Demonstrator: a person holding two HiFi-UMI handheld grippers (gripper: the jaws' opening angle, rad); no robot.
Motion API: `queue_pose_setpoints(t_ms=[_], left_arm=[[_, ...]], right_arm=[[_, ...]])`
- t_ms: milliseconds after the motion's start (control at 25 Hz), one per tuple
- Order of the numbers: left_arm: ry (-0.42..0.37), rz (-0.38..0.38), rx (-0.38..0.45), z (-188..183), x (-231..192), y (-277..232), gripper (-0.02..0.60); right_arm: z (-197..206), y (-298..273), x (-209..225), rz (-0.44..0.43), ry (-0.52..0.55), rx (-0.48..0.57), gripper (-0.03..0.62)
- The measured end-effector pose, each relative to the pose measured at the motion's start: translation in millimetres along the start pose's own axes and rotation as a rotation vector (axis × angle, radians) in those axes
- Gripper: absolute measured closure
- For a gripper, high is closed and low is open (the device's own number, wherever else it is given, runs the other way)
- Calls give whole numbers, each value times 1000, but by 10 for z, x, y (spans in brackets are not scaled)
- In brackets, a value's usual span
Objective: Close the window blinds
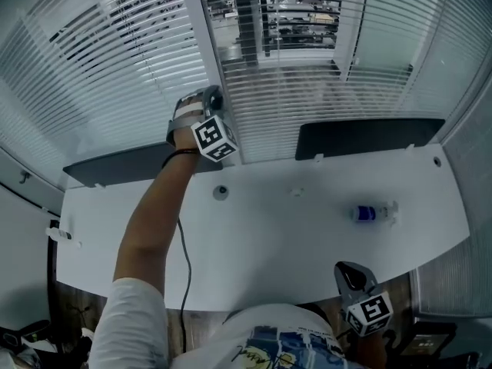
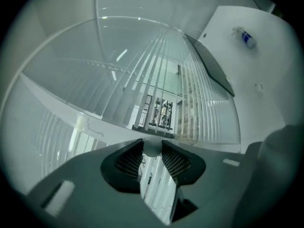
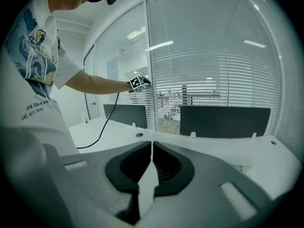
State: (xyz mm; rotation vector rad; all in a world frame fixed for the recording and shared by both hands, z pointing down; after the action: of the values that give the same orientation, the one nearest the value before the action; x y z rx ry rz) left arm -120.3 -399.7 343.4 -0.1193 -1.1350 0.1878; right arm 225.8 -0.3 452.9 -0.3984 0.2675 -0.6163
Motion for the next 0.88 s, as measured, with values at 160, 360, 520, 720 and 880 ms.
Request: queue_pose_setpoints(t_ms=[160, 360, 520, 720, 880], left_arm=[[227, -16, 2, 0, -34, 7, 453], [413, -39, 9, 18, -55, 4, 453], [570, -39, 18, 32, -75, 12, 453], [759, -37, 31, 64, -113, 40, 453], [941, -17, 36, 103, -164, 68, 453]], right_arm=[[-27, -32, 14, -7, 7, 9, 582], [-39, -28, 47, 1, 8, -6, 582], [-35, -31, 77, 3, 7, -4, 582], [-52, -41, 64, -2, 9, 3, 582], [-31, -40, 63, -5, 9, -3, 582]])
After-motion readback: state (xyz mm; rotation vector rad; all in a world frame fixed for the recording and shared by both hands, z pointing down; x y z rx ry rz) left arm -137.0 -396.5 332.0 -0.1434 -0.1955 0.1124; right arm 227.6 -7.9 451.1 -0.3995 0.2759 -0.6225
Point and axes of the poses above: the fingertips, and each gripper's own axes: y backward along the fingers, x to its right, z out of its underside, the point moved 10 cm from there along y, backward along the fingers, and after that the axes turned 12 degrees about y, right-handed, at the moved point
